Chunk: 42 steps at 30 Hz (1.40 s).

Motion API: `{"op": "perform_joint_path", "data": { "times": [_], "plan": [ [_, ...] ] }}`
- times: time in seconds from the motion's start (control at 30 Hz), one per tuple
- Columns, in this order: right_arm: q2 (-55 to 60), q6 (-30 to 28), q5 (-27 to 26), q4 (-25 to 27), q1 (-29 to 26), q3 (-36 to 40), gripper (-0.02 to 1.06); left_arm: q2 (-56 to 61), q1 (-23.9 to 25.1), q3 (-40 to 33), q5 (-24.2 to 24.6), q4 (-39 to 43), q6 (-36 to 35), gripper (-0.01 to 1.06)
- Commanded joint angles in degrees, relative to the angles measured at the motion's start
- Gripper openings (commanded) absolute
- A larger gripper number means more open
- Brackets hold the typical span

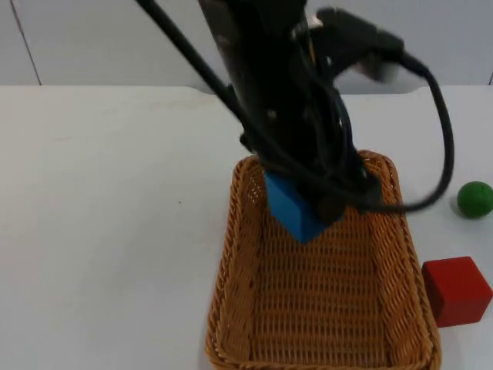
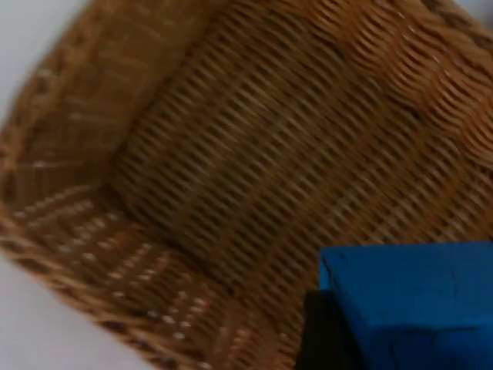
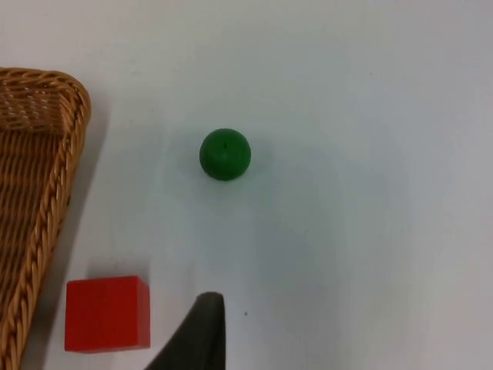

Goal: Place all geometric objects except the red cube into the basket.

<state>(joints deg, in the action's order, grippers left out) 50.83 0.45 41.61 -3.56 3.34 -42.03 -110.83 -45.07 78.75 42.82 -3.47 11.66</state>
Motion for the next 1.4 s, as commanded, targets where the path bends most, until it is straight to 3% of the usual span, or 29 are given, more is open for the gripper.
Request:
{"op": "perform_joint_path", "data": {
  "times": [0.0,0.17,0.33,0.57,0.73,0.83,0.87,0.97,1.0,1.3,1.37],
  "plan": [
    [0.0,0.1,0.2,-0.2,-0.3,-0.2,1.05,-0.1,-1.0,-2.0,-2.8,0.4,-0.3,0.00],
    [0.0,0.1,0.2,-0.2,-0.3,-0.2,1.05,-0.1,-1.3,-8.9,-11.3,2.8,-4.6,0.00],
    [0.0,0.1,-0.1,-0.2,-0.3,-0.2,1.05,-0.9,-1.8,-11.0,-15.1,2.4,-4.6,0.00],
    [0.0,0.2,-0.1,-0.2,-0.3,-0.2,1.05,-3.3,-3.0,-11.1,-14.8,1.4,-5.0,0.00],
    [0.0,0.2,-0.1,-0.2,-0.3,-0.2,1.05,-3.8,-3.8,-11.1,-15.2,0.1,-4.9,0.23],
    [0.0,0.2,-0.1,-0.2,-0.3,-0.2,1.05,-3.8,-3.8,-11.1,-14.6,-0.5,-5.0,0.59],
    [0.0,0.2,-0.1,-0.2,-0.3,-0.2,1.05,-3.8,-3.8,-11.1,-14.6,-0.5,-5.0,0.59],
    [0.0,0.2,-0.1,-0.2,-0.3,-0.2,1.05,-3.7,-3.8,-11.0,-12.7,-0.9,-5.0,0.99],
    [0.0,0.2,-0.1,-0.2,-0.3,-0.2,1.05,-3.1,-3.8,-10.9,-12.1,-1.9,-5.1,1.05],
    [0.0,0.2,-0.1,-0.2,-0.3,-0.2,1.05,4.1,-3.5,-10.8,-10.4,-2.4,-5.1,1.05],
    [0.0,0.2,-0.1,-0.2,-0.3,-0.2,1.05,8.3,-2.9,-10.8,-7.8,-1.5,-5.1,1.05]
  ]
}}
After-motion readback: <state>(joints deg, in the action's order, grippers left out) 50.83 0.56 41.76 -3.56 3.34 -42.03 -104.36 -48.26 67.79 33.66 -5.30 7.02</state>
